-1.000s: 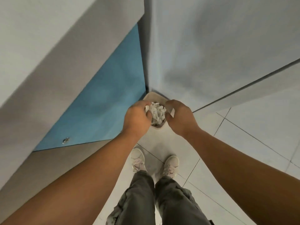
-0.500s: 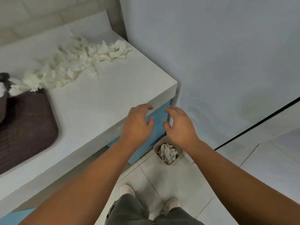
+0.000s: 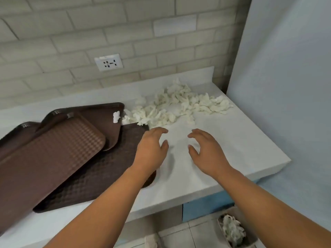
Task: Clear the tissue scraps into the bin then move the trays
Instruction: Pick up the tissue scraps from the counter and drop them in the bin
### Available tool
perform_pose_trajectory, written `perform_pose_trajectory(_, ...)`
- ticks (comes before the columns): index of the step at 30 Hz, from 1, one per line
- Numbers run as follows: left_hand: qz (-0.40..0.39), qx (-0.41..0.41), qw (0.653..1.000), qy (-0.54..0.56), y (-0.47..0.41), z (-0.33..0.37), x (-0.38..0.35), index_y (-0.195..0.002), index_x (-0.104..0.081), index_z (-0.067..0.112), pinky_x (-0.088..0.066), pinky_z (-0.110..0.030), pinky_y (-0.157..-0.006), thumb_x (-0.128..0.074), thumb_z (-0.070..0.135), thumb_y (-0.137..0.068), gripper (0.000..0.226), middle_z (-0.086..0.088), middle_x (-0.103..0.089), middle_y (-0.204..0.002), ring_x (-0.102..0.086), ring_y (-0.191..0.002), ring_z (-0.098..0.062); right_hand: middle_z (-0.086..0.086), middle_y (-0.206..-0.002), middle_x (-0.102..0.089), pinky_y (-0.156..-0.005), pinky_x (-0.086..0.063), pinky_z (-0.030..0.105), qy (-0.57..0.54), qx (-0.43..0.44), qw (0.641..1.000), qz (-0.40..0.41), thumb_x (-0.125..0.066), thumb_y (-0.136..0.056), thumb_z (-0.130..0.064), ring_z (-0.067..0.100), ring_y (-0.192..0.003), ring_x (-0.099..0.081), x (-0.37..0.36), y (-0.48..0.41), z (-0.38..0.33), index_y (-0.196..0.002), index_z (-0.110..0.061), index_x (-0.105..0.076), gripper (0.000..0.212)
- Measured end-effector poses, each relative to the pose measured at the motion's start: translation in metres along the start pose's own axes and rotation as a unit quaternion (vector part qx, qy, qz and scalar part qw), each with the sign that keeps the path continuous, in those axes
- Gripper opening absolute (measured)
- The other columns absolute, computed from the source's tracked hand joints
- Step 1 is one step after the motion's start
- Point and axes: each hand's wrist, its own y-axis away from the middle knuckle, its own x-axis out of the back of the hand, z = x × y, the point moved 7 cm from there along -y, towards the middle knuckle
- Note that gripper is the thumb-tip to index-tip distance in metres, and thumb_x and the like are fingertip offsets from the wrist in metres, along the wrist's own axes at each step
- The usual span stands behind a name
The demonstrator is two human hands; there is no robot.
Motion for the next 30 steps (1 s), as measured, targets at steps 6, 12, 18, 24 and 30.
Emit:
perform_pose_trajectory(6,0.023,0.021,0.999,-0.024,-0.061,-0.109,0.053,-0.124,-0.062,0.016,-0.038,-0.022,-0.101,-0.062,0.016,-0.091,0.033,0.001,-0.061,-0.125,-0.052,-0.118,-0.018,-0.004,-0.148,-0.043,-0.11,-0.024,0.02,0.008,0.013,0.999,-0.043,-0.057,-0.094,-0.027,0.011,-0.139,-0.034,-0.075,-0.08,-0.046,-0.131,-0.023,-0.056,0.037)
perform_pose_trajectory(12,-0.017,0.063,0.995,-0.069,-0.119,-0.205,0.077,-0.134,-0.056,0.015,-0.035,-0.029,-0.106,-0.06,0.018,-0.092,0.043,-0.004,-0.054,-0.139,-0.047,-0.127,-0.027,-0.006,-0.142,-0.048,-0.107,-0.027,0.017,0.007,0.001,0.998,-0.06,-0.056,-0.095,-0.028,0.01,-0.133,-0.04,-0.132,-0.138,-0.081,-0.131,-0.022,-0.057,0.037)
perform_pose_trajectory(18,-0.215,0.071,0.95,-0.214,-0.166,-0.263,0.053,-0.143,-0.042,0.009,-0.029,-0.036,-0.112,-0.053,0.016,-0.09,0.054,-0.011,-0.043,-0.148,-0.032,-0.141,-0.026,-0.003,-0.136,-0.055,-0.107,-0.038,0.025,0.027,0.003,0.996,-0.086,-0.057,-0.094,-0.03,0.013,-0.126,-0.048,-0.177,-0.181,-0.107,-0.131,-0.021,-0.056,0.038)
perform_pose_trajectory(24,-0.234,0.072,0.955,-0.168,-0.179,-0.282,0.044,-0.138,-0.05,0.021,-0.044,-0.039,-0.101,-0.066,0.032,-0.084,0.057,-0.006,-0.052,-0.134,-0.048,-0.122,-0.029,0.002,-0.138,-0.053,-0.107,-0.039,0.031,0.06,0.001,0.992,-0.11,-0.059,-0.093,-0.027,0.019,-0.127,-0.047,-0.21,-0.219,-0.118,-0.136,-0.014,-0.053,0.045)
perform_pose_trajectory(30,-0.182,0.068,0.975,-0.106,-0.177,-0.288,0.047,-0.105,-0.067,0.02,-0.05,-0.033,-0.083,-0.067,0.022,-0.085,0.02,-0.002,-0.064,-0.105,-0.061,-0.096,-0.023,0.005,-0.124,-0.062,-0.1,-0.045,0.035,0.094,-0.005,0.985,-0.142,-0.068,-0.087,-0.023,0.023,-0.115,-0.054,-0.236,-0.247,-0.119,-0.129,-0.014,-0.059,0.044)
